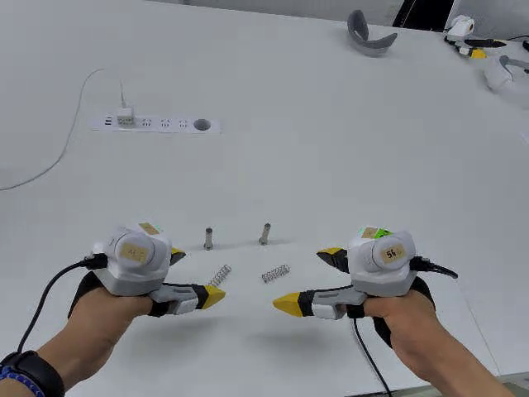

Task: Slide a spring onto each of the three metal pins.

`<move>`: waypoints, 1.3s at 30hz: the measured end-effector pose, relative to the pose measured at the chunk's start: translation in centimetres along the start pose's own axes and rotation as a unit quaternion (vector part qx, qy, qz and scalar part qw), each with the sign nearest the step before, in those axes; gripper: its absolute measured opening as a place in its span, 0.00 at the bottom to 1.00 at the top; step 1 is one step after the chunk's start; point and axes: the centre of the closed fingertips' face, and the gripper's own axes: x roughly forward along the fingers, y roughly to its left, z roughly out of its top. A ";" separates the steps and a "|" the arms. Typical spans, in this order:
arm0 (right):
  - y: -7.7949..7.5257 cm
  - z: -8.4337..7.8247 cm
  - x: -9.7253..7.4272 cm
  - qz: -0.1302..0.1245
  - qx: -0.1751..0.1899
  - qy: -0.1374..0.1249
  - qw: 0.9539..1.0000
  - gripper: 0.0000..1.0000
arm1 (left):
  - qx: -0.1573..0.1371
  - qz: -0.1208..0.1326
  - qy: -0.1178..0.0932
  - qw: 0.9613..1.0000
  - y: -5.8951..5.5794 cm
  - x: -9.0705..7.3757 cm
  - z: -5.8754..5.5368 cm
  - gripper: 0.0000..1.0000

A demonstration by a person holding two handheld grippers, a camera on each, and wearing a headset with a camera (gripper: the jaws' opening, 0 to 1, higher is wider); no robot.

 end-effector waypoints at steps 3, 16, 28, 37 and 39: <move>0.0 -0.1 -0.2 0.001 0.000 0.001 1.000 0.81 | -0.007 -0.002 0.003 1.000 0.1 0.5 -0.1 0.60; 0.6 -0.9 -0.1 0.008 0.006 -0.001 1.000 0.81 | -0.026 0.000 0.021 0.999 0.2 3.0 -2.0 0.49; 0.1 -1.7 -0.6 0.003 0.016 -0.001 1.000 0.80 | -0.030 0.010 0.032 0.999 0.1 4.6 -2.8 0.32; 1.1 -2.4 -0.1 0.010 0.019 0.005 1.000 0.80 | 0.033 0.054 0.039 0.997 1.2 5.0 -2.8 0.13; 1.4 -2.4 0.0 0.012 0.017 0.008 1.000 0.80 | 0.028 0.059 0.041 0.997 1.4 5.0 -2.7 0.11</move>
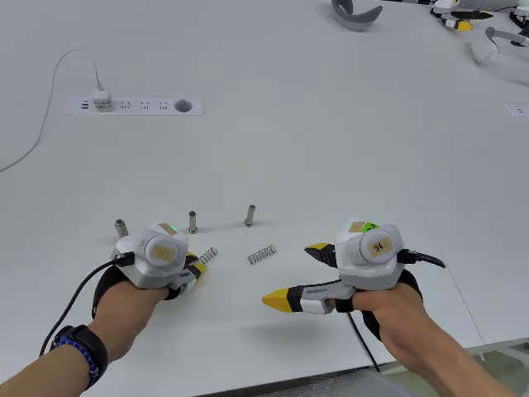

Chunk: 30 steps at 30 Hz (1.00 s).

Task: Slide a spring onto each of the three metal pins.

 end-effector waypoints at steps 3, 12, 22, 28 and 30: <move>0.2 0.1 0.1 0.002 0.002 -0.002 1.000 0.80 | 0.001 0.004 0.007 1.000 -0.1 -0.1 0.0 0.11; 0.2 0.5 0.2 0.006 0.009 -0.008 1.000 0.78 | -0.012 -0.007 0.008 1.000 -0.4 -1.3 -0.3 0.11; 1.0 1.1 0.8 0.017 0.018 -0.015 1.000 0.77 | -0.022 -0.006 -0.001 1.000 0.0 -3.1 -0.3 0.11; 1.5 1.4 1.0 0.020 0.012 -0.012 1.000 0.77 | -0.023 0.001 0.008 1.000 0.6 -3.8 -1.5 0.11; 1.6 1.5 1.1 0.021 0.010 -0.010 1.000 0.77 | -0.023 0.003 0.011 1.000 0.8 -3.9 -2.0 0.11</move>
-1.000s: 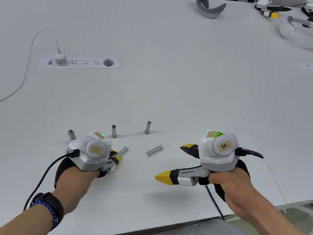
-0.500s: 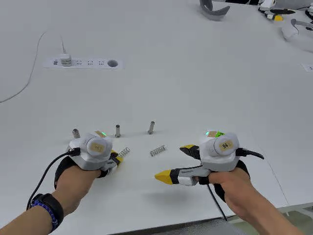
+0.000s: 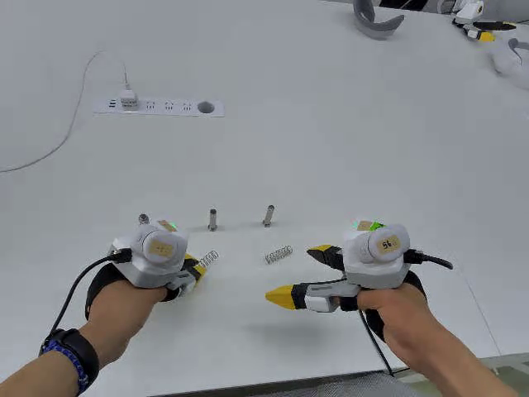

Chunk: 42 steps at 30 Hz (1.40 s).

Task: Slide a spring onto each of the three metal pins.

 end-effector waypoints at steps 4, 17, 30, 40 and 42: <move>0.1 0.1 0.2 0.000 -0.003 0.003 1.000 0.77 | -0.003 0.001 0.007 1.000 0.3 0.0 -1.1 0.11; 0.8 0.5 0.7 0.003 -0.011 0.009 1.000 0.77 | 0.080 0.013 0.039 0.996 0.4 0.0 -2.3 0.11; 1.2 1.3 1.0 0.015 -0.010 0.005 1.000 0.76 | 0.022 0.008 0.020 1.000 0.6 -1.7 -2.1 0.10; 2.7 2.2 2.0 0.044 0.000 -0.005 0.999 0.72 | 0.010 0.001 -0.010 1.000 0.3 -3.7 -1.0 0.10; 2.9 2.4 2.2 0.050 0.006 -0.010 0.999 0.71 | 0.007 -0.001 -0.013 1.000 0.2 -4.0 -0.8 0.10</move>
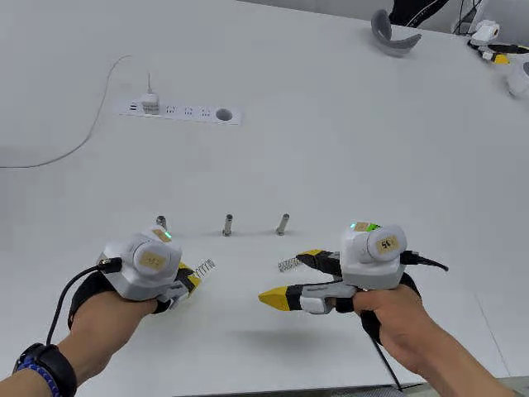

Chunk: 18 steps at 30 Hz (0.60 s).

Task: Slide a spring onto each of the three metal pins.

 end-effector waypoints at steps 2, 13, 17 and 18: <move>0.2 0.2 0.3 0.006 0.004 -0.004 1.000 0.70 | -0.001 -0.002 -0.004 1.000 -0.2 -0.4 0.2 0.10; 1.6 1.2 1.9 0.038 0.024 -0.013 0.999 0.65 | 0.010 -0.011 -0.025 1.000 -1.6 -2.0 1.3 0.10; 2.0 1.6 2.3 0.048 0.030 -0.018 0.998 0.62 | 0.011 -0.014 -0.028 0.999 -1.8 -2.3 1.5 0.10; 2.2 1.8 2.5 0.052 0.032 -0.019 0.998 0.61 | 0.012 -0.015 -0.030 0.999 -1.9 -2.5 1.6 0.10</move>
